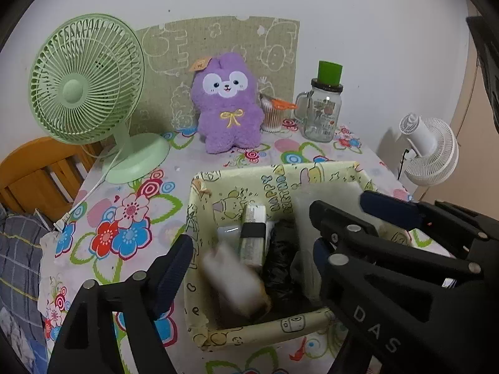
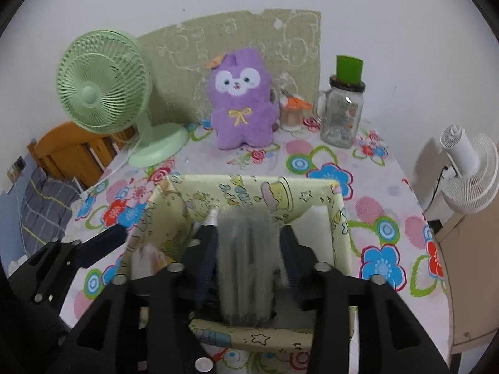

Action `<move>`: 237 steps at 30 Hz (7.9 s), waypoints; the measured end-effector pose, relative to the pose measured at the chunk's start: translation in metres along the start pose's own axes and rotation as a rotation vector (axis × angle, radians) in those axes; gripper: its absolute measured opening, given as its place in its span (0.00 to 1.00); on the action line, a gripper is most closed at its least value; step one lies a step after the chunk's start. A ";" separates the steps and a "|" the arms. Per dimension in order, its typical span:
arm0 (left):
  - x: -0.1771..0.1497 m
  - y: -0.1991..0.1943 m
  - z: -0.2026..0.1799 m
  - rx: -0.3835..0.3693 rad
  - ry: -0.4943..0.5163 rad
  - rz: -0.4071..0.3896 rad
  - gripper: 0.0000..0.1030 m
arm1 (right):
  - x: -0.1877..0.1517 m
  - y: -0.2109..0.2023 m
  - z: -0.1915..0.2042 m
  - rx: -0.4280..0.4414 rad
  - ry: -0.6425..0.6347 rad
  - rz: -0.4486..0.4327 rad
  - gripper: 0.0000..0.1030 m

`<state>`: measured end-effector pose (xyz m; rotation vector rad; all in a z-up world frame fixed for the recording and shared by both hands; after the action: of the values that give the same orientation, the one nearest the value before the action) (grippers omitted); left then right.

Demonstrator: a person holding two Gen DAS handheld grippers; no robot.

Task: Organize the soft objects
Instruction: 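Open the left tool to drop the yellow pack in the basket while the right releases the tubes, then withdraw both open tools up and away from the basket, then pull both open tools back from the basket toward the white roll and pink packet, then move the left tool to the white cloth roll while the right approaches the pink paper packet, then grasp the white cloth roll with the left tool while the right grasps the pink packet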

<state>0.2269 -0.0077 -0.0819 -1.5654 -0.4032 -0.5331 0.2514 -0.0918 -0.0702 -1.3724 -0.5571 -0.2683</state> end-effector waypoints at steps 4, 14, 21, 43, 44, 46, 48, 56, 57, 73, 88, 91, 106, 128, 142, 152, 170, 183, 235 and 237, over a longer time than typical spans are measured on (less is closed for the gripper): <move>-0.002 0.004 0.006 -0.022 -0.026 0.016 0.83 | -0.002 0.003 -0.002 -0.004 0.011 -0.001 0.67; -0.014 0.001 0.002 -0.013 -0.017 0.024 0.91 | -0.016 0.002 -0.014 -0.005 0.036 0.029 0.72; -0.021 -0.012 0.001 -0.011 -0.028 0.013 0.93 | -0.025 -0.010 -0.018 0.003 0.070 0.020 0.76; -0.046 -0.047 -0.016 -0.008 -0.004 -0.028 0.97 | -0.059 -0.053 -0.020 -0.024 0.059 -0.047 0.81; -0.047 -0.048 -0.017 -0.007 -0.003 -0.029 0.97 | -0.060 -0.055 -0.020 -0.026 0.056 -0.049 0.81; -0.050 -0.051 -0.017 -0.008 -0.003 -0.031 0.97 | -0.063 -0.057 -0.019 -0.029 0.052 -0.053 0.81; -0.052 -0.053 -0.018 -0.010 -0.003 -0.034 0.97 | -0.065 -0.061 -0.019 -0.031 0.049 -0.059 0.81; -0.063 -0.066 -0.021 -0.009 0.000 -0.050 0.97 | -0.076 -0.074 -0.016 -0.035 0.040 -0.078 0.81; -0.064 -0.066 -0.022 -0.009 -0.001 -0.051 0.97 | -0.078 -0.075 -0.016 -0.035 0.039 -0.080 0.81; -0.087 -0.080 -0.027 -0.012 0.002 -0.061 0.97 | -0.103 -0.092 -0.010 -0.048 0.019 -0.104 0.84; -0.118 -0.089 -0.036 -0.015 0.012 -0.062 0.97 | -0.132 -0.096 -0.009 -0.041 0.012 -0.108 0.84; -0.124 -0.090 -0.038 -0.017 0.013 -0.060 0.97 | -0.138 -0.096 -0.009 -0.040 0.010 -0.106 0.84; -0.152 -0.080 -0.040 -0.024 0.009 -0.035 0.97 | -0.168 -0.088 -0.007 -0.048 -0.007 -0.083 0.84; -0.191 -0.051 -0.059 -0.017 0.065 0.031 0.97 | -0.211 -0.065 -0.021 -0.058 0.008 -0.021 0.84; -0.202 -0.024 -0.066 0.028 0.094 0.092 0.97 | -0.218 -0.044 -0.029 -0.051 0.014 0.029 0.84; -0.189 -0.002 -0.054 0.056 0.047 0.127 0.97 | -0.210 -0.027 -0.037 -0.039 0.021 0.058 0.84; -0.192 -0.012 -0.070 0.008 0.108 0.126 0.97 | -0.195 -0.021 -0.054 -0.040 0.042 0.059 0.84; -0.202 -0.014 -0.073 0.018 0.112 0.138 0.97 | -0.205 -0.022 -0.064 -0.028 0.068 0.068 0.84; -0.198 -0.005 -0.034 0.036 0.077 0.158 1.00 | -0.221 -0.011 -0.033 -0.093 -0.078 0.165 0.45; -0.197 -0.005 -0.033 0.031 0.076 0.160 1.00 | -0.221 -0.011 -0.033 -0.097 -0.073 0.164 0.44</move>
<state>0.0583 -0.0279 -0.1880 -1.5278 -0.2251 -0.4596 0.0670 -0.1560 -0.1796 -1.5181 -0.4941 -0.1137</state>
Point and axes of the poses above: each gripper's, at about its wrist camera, not at the fingertips, and y roughly the way its jaws point, z to its left, x to its top, the point moved 4 cm from there along y, roughly the way its jaws point, and after that the axes turned 11 degrees about z, right-handed, at the moved point
